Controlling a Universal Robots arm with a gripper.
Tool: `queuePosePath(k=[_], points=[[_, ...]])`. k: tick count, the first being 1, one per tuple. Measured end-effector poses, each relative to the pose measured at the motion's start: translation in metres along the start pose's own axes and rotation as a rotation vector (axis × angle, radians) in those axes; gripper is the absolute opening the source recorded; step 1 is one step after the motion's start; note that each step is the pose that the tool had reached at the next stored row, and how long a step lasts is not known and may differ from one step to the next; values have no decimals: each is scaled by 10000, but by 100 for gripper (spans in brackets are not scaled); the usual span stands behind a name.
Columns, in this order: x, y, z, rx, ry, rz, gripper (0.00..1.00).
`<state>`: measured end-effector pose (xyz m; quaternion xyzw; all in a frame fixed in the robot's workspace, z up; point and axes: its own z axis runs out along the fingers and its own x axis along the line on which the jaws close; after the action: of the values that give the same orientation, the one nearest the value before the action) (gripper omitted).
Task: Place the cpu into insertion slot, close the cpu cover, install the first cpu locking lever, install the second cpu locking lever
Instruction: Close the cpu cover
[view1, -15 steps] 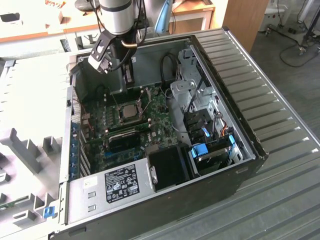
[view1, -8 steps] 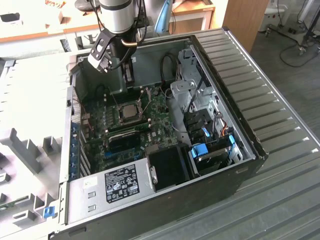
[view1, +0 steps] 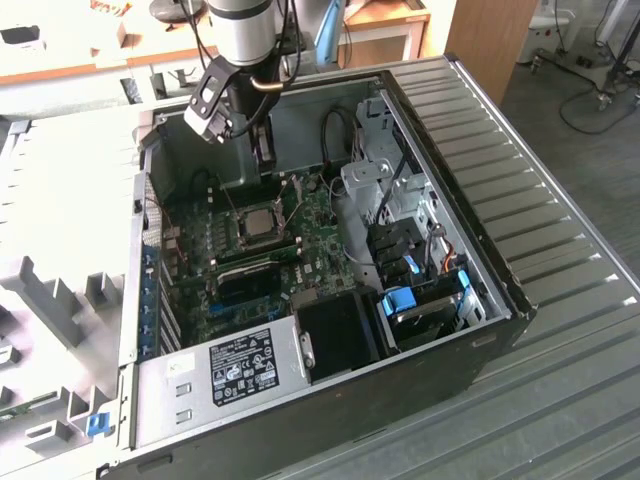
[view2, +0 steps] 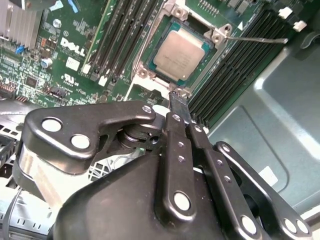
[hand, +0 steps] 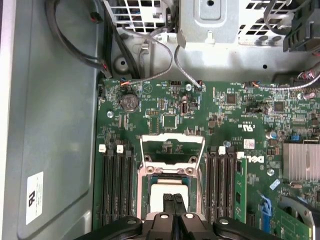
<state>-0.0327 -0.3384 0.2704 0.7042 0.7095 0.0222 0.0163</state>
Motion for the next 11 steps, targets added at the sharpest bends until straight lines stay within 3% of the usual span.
queuePosePath(k=[11], points=[[0, 38, 2, 0, -1, 0, 11]])
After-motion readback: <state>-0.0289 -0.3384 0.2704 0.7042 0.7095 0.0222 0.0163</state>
